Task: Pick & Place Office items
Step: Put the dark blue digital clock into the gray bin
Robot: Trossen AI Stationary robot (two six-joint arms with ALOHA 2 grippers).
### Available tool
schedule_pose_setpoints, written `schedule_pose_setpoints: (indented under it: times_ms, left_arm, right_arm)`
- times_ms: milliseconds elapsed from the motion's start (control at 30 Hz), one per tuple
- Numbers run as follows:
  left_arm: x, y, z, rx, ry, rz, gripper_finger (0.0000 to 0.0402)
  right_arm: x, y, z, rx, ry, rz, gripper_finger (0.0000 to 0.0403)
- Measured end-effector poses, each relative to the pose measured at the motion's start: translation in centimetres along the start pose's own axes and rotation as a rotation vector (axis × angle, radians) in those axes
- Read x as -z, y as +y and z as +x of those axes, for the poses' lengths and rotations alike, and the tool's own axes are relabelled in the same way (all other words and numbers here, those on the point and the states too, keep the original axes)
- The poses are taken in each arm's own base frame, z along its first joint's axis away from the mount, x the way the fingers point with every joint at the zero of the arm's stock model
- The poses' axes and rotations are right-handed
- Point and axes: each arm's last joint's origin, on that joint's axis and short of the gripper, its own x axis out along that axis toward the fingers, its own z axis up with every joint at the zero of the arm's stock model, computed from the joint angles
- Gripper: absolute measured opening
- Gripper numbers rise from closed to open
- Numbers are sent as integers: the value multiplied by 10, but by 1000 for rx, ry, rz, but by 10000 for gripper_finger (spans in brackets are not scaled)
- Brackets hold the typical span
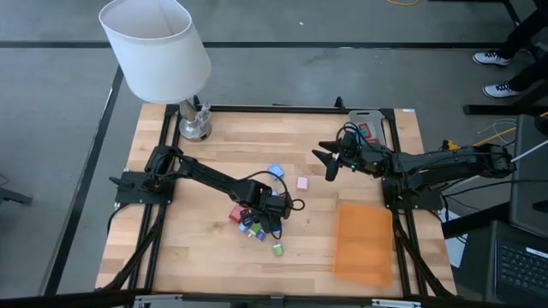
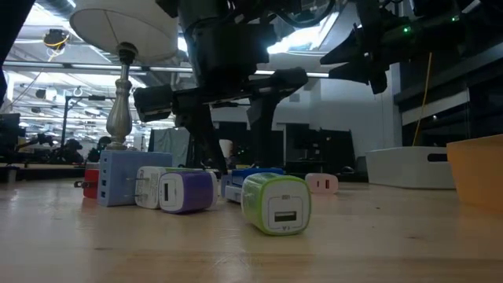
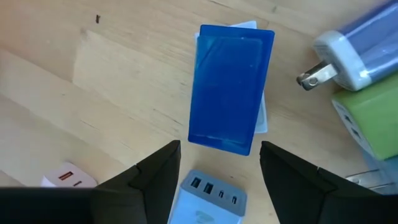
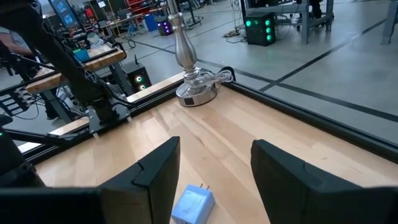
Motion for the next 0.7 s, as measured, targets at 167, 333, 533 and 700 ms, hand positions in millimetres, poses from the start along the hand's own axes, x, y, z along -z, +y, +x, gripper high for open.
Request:
schedule_pose_setpoints:
  times_ms: [167,333,533,700]
  left_arm:
    - [0,0,0,1,0,37,214]
    - [1,0,0,18,-22,57,210]
    - [5,3,1,22,-38,48,208]
    - [6,6,7,21,-62,40,207]
  right_arm:
    - [0,0,0,0,0,0,196]
    - [0,0,0,0,0,2,196]
    - [0,0,0,0,0,2,196]
    - [0,0,0,0,0,2,196]
